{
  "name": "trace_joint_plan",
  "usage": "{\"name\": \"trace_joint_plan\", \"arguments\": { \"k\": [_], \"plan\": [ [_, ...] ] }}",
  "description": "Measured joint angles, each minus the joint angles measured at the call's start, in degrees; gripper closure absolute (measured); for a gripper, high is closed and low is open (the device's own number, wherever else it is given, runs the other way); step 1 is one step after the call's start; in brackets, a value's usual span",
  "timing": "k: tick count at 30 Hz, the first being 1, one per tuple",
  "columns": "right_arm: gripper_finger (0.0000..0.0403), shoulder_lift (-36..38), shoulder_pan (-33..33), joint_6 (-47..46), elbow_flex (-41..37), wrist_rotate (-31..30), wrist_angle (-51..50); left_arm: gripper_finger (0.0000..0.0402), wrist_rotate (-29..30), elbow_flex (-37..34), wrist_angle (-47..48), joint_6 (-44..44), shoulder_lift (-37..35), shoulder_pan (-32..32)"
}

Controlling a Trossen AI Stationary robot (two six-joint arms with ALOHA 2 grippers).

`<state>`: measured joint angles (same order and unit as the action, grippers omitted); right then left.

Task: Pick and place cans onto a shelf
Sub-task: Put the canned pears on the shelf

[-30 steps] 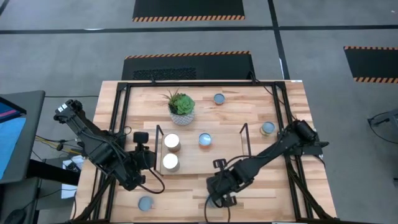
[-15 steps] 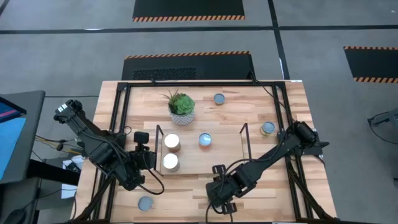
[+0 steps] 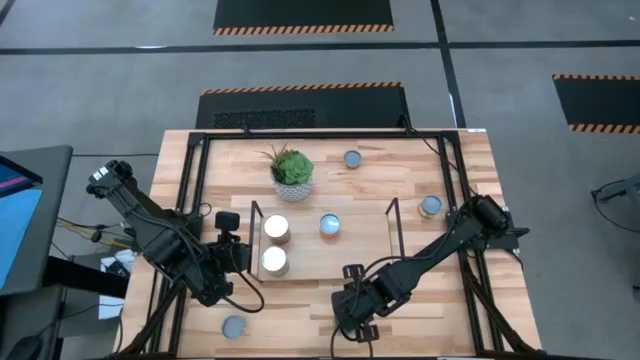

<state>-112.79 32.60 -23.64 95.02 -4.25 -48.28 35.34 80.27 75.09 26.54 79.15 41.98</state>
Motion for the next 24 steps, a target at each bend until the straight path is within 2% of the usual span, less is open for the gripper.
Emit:
{"name": "trace_joint_plan", "arguments": {
  "k": [9,17,21,24],
  "plan": [
    [0.0246,-1.45,0.00,-0.74,0.02,-0.15,1.14,0.0345,0.01,0.00,0.00,-0.01,0.00,-0.01],
    [0.0248,-2.57,-0.55,-1.84,0.15,2.78,1.27,0.0345,-0.01,0.02,0.04,-0.01,0.00,-0.02],
    [0.0264,-2.40,-0.87,-1.88,0.09,2.82,1.11,0.0345,-0.01,0.02,0.04,-0.01,0.00,-0.02],
    [0.0291,-2.55,-1.06,-1.88,0.09,2.82,0.87,0.0345,0.00,0.02,0.06,0.00,0.00,-0.02]
  ]
}}
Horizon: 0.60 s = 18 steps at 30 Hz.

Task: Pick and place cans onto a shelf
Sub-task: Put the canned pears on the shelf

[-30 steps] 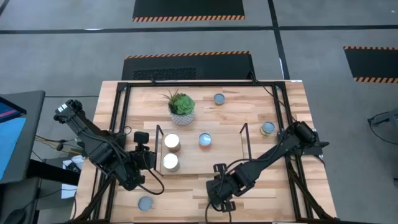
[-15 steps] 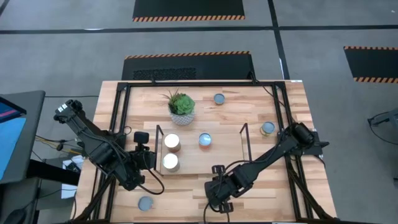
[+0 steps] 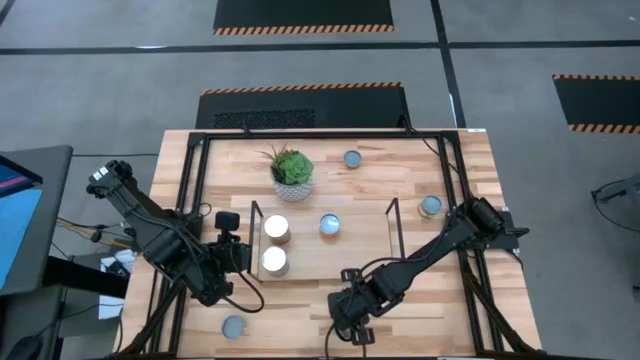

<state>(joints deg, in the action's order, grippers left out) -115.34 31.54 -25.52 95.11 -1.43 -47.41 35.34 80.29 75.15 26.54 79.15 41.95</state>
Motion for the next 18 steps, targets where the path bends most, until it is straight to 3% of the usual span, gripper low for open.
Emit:
{"name": "trace_joint_plan", "arguments": {
  "k": [7,18],
  "plan": [
    [0.0389,-0.01,-0.92,-0.14,0.42,0.22,0.29,0.0345,0.02,0.00,0.01,-0.40,0.00,0.00],
    [0.0398,-0.22,-2.13,1.54,13.19,-0.95,-8.48,0.0345,0.02,0.00,0.01,-0.85,0.00,0.00]
  ]
}}
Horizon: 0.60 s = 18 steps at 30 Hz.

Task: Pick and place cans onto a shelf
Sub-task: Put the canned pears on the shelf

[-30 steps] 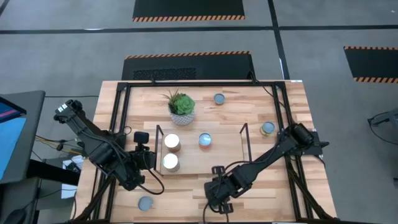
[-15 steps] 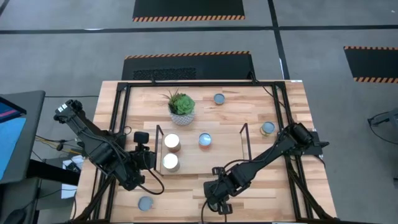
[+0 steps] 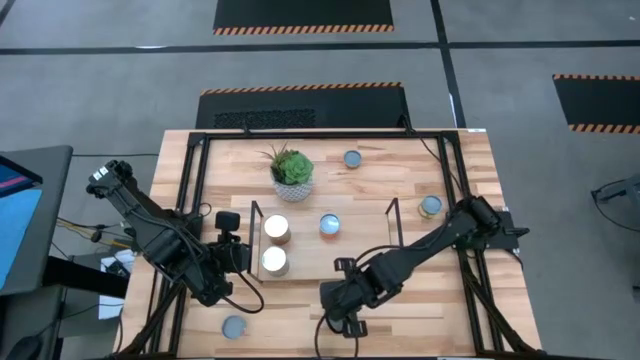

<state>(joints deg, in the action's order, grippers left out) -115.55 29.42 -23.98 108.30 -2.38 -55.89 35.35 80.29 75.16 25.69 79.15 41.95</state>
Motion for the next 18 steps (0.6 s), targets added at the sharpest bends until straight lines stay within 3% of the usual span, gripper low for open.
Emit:
{"name": "trace_joint_plan", "arguments": {
  "k": [7,15,18],
  "plan": [
    [0.0399,0.20,-3.39,12.00,7.62,-5.31,-2.19,0.0345,0.00,0.00,0.01,0.00,0.00,0.00],
    [0.0399,0.02,-11.11,22.48,7.68,-4.48,-3.95,0.0345,-0.01,0.00,0.63,0.00,0.00,0.00],
    [0.0399,-0.08,-14.65,25.07,7.68,-0.29,-3.55,0.0345,-0.02,0.00,0.63,0.00,0.00,0.00]
  ]
}}
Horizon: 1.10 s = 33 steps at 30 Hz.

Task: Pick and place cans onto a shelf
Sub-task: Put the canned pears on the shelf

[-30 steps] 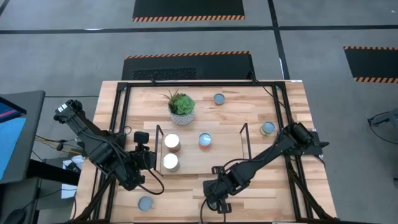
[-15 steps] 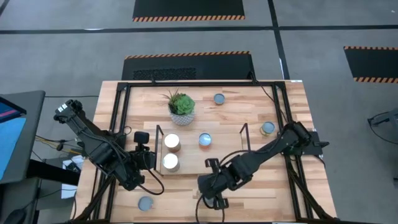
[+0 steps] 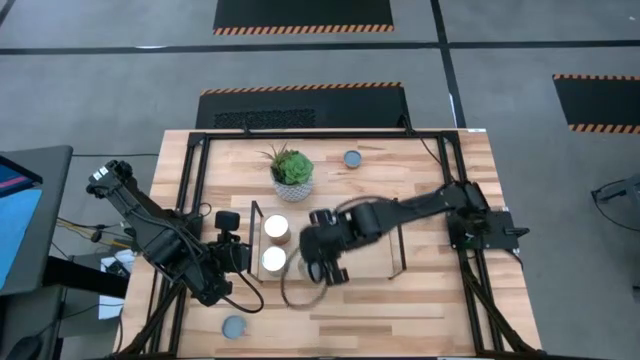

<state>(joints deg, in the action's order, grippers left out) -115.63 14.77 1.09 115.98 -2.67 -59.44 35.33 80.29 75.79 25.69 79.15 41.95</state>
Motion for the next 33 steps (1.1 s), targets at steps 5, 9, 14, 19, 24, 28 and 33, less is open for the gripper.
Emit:
{"name": "trace_joint_plan", "arguments": {
  "k": [5,9,14,19,24,28,33],
  "plan": [
    [0.0396,0.00,-4.90,0.53,0.00,5.25,0.11,0.0345,0.02,0.00,-0.02,0.00,0.00,0.01],
    [0.0398,0.00,-7.89,0.52,0.00,6.01,1.20,0.0345,0.02,0.00,-0.02,-0.02,0.00,0.00],
    [0.0392,0.00,-10.47,0.50,0.00,5.97,3.41,0.0345,0.02,0.00,-0.04,-0.02,0.00,0.01],
    [0.0396,0.00,-11.81,0.48,0.00,5.98,2.89,0.0345,0.02,0.00,-0.04,-0.02,0.00,0.00],
    [0.0398,0.00,-11.67,0.09,0.00,6.74,2.86,0.0345,0.02,0.00,-0.04,-0.01,0.00,0.00],
    [0.0390,0.20,-10.23,-1.41,-2.67,7.05,5.25,0.0345,0.02,0.00,-0.07,-0.02,0.00,0.00],
    [0.0393,0.03,-8.57,-2.72,-5.97,6.91,6.35,0.0345,0.02,0.00,-0.07,0.00,0.00,0.02]
  ]
}}
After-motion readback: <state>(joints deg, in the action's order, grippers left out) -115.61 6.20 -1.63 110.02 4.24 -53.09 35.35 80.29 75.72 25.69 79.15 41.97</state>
